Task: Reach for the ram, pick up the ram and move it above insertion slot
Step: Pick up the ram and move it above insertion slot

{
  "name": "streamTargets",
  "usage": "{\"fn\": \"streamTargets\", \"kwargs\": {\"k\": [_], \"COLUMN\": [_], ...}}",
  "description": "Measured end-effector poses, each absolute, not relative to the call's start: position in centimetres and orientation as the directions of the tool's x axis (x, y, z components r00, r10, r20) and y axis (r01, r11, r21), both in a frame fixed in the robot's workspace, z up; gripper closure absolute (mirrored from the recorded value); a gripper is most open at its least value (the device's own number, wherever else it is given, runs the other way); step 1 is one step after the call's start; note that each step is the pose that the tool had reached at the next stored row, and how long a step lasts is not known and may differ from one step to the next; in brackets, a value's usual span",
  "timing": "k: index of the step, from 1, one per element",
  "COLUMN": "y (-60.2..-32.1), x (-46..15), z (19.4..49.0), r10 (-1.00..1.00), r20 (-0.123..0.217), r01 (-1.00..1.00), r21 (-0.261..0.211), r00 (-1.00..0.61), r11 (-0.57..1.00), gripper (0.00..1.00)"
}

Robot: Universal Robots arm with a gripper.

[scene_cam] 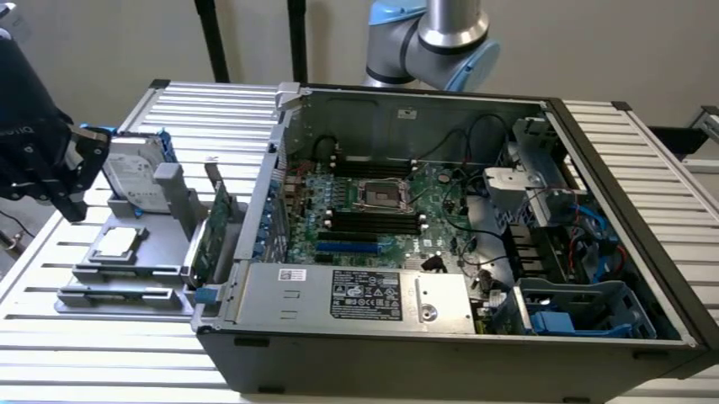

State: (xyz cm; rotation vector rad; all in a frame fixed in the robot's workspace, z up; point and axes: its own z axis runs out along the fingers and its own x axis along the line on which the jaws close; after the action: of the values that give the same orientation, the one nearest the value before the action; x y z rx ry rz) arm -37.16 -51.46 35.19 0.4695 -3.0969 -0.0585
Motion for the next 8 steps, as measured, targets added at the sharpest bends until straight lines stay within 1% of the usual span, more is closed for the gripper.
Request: {"fn": "streamTargets", "kwargs": {"k": [8], "y": [-51.46], "x": [-37.16], "z": [34.99], "r10": [-0.432], "r20": [0.003], "r01": [-0.432], "r21": [0.038], "r00": [-0.902], "r11": [0.901], "gripper": [0.89]}}
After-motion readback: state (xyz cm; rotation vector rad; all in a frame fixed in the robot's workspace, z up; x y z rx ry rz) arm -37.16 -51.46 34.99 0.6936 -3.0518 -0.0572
